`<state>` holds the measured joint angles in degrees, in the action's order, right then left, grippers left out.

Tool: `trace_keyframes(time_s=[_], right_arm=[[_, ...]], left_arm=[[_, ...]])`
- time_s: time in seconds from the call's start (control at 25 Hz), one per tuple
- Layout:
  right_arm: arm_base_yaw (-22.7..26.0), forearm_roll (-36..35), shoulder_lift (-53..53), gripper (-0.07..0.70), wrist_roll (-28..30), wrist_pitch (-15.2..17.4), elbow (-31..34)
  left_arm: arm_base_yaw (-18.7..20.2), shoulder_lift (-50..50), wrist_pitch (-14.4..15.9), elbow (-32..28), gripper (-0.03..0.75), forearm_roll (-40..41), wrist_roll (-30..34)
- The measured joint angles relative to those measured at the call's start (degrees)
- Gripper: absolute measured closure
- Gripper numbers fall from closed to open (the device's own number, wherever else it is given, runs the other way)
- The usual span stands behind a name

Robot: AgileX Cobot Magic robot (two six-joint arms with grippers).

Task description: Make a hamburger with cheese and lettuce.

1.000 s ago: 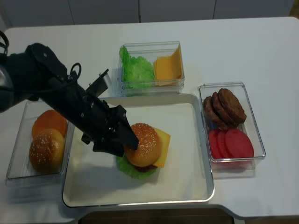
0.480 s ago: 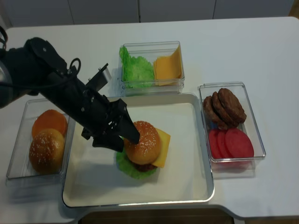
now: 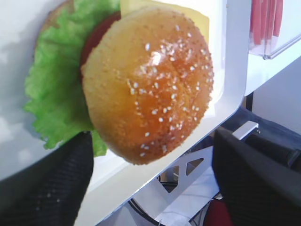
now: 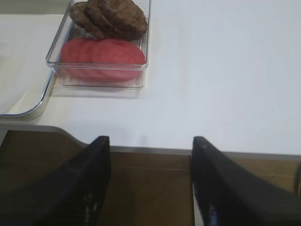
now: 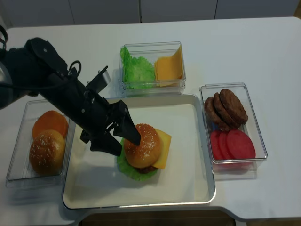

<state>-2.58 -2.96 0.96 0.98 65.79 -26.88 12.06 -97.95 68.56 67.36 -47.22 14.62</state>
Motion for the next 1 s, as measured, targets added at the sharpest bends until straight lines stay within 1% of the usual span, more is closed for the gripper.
trace_keyframes(time_s=[0.2, 0.52, 0.64, 1.0], right_arm=[[0.00, 0.00, 0.00, 0.200, 0.00, 0.00, 0.00], [0.00, 0.00, 0.00, 0.200, 0.00, 0.00, 0.00], [0.00, 0.00, 0.00, 0.200, 0.00, 0.00, 0.00], [0.00, 0.00, 0.00, 0.200, 0.00, 0.00, 0.00]], left_arm=[[-0.23, 1.17, 0.00, 0.00, 0.132, 0.57, -0.09], [-5.60, 9.19, 0.46, 0.88, 0.131, 10.39, -2.30], [-5.84, 13.17, 0.84, 1.00, 0.136, 16.38, -4.14], [-5.84, 25.11, 2.09, 1.00, 0.171, 40.13, -12.55]])
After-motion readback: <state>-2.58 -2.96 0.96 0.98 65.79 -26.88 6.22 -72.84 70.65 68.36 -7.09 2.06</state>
